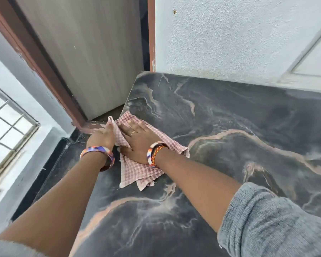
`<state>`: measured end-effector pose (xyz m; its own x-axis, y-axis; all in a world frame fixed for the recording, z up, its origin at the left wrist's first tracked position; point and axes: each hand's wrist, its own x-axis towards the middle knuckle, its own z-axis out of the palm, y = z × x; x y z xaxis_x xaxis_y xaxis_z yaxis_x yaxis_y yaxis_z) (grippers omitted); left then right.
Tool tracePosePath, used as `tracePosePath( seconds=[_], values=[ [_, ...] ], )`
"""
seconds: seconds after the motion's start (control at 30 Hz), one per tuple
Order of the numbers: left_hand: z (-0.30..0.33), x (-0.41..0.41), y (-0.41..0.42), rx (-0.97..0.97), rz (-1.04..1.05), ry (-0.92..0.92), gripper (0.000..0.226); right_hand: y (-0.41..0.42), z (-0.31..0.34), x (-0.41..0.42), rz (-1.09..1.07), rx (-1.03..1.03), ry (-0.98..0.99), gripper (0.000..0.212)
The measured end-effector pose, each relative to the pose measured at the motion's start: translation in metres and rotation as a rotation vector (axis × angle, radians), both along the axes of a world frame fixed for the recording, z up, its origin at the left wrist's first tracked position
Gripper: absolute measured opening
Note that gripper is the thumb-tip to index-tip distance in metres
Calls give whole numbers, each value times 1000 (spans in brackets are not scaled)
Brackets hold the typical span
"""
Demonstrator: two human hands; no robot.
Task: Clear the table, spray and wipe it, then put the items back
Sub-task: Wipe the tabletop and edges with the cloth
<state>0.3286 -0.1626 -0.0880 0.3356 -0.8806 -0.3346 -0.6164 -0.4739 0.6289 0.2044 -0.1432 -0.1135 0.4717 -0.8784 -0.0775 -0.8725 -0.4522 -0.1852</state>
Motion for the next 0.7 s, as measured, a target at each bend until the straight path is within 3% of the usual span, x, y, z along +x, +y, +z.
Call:
tracePosePath(
  seconds=[0.23, 0.47, 0.7],
  values=[
    [7, 23, 86, -186, -262, -328, 39, 98, -4, 25, -63, -12, 36, 65],
    [6, 43, 184, -298, -502, -543, 36, 196, -4, 37, -103, 4, -7, 65],
    [8, -5, 228, -337, -729, -637, 38, 252, -6, 6, -259, -9, -36, 64]
  ],
)
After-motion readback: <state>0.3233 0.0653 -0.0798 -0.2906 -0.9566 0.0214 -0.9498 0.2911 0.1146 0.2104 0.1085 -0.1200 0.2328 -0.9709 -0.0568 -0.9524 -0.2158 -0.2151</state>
